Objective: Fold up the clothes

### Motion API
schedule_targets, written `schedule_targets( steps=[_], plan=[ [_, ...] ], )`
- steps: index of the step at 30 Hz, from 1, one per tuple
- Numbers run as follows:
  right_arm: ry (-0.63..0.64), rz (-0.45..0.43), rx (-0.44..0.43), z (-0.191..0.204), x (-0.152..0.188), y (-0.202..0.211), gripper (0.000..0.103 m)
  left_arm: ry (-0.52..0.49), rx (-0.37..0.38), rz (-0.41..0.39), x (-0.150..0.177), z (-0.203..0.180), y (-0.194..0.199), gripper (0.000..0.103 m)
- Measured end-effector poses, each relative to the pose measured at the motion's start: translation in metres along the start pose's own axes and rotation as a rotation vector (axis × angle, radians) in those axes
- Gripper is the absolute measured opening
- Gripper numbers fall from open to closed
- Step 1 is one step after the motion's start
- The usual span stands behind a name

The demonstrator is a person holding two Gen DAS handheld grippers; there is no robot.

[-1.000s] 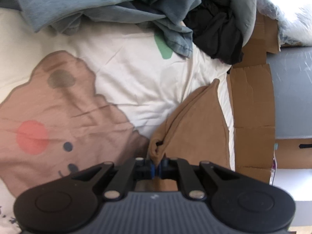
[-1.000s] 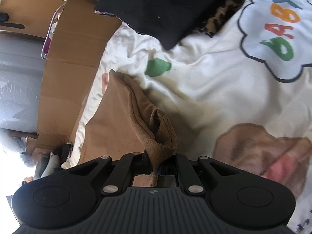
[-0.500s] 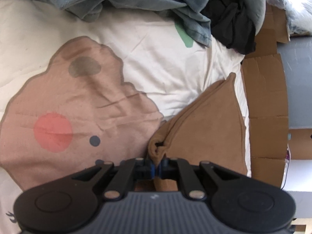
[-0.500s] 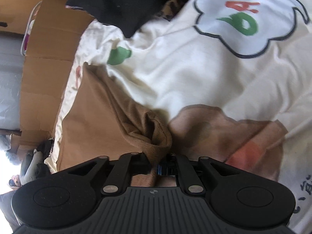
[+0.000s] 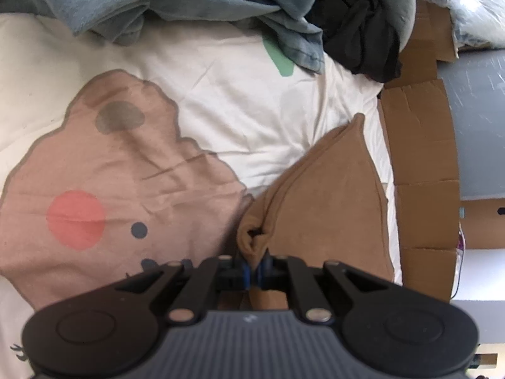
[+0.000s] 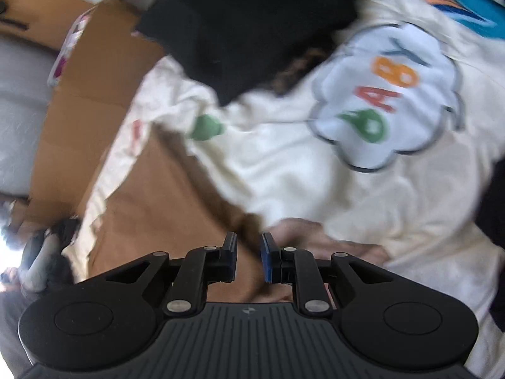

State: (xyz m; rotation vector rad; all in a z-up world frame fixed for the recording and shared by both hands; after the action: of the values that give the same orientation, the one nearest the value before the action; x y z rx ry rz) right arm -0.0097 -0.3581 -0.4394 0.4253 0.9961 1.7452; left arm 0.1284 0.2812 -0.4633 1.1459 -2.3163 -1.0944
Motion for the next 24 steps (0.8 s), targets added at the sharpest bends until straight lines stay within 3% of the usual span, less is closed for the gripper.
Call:
schedule_targets(
  steps=[6, 13, 21, 24],
  plan=[
    [0.159, 0.115, -0.091, 0.069, 0.019, -0.037, 0.017, 0.009, 0.013, -0.006, -0.001, -0.004, 0.002, 0.005],
    [0.220, 0.248, -0.172, 0.131, 0.057, -0.085, 0.017, 0.001, 0.026, -0.003, 0.000, -0.009, 0.009, 0.005],
    [0.350, 0.355, -0.134, 0.157, 0.093, -0.120, 0.017, -0.020, 0.016, 0.018, 0.001, -0.012, 0.010, 0.005],
    [0.475, 0.399, -0.114, 0.167, 0.102, -0.133, 0.019, -0.033, 0.016, 0.026, 0.000, -0.015, 0.010, 0.005]
  ],
)
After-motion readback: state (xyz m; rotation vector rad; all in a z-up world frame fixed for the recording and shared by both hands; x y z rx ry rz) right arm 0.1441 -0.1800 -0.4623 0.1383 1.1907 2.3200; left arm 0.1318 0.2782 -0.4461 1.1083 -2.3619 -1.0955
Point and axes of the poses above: each gripper's, at about its wrist camera, not at the fingertips, and y roughly against the way its jaws point, z to its left, x to its underside, the point moved 9 cm from there along -y, roughly the way its jaws point
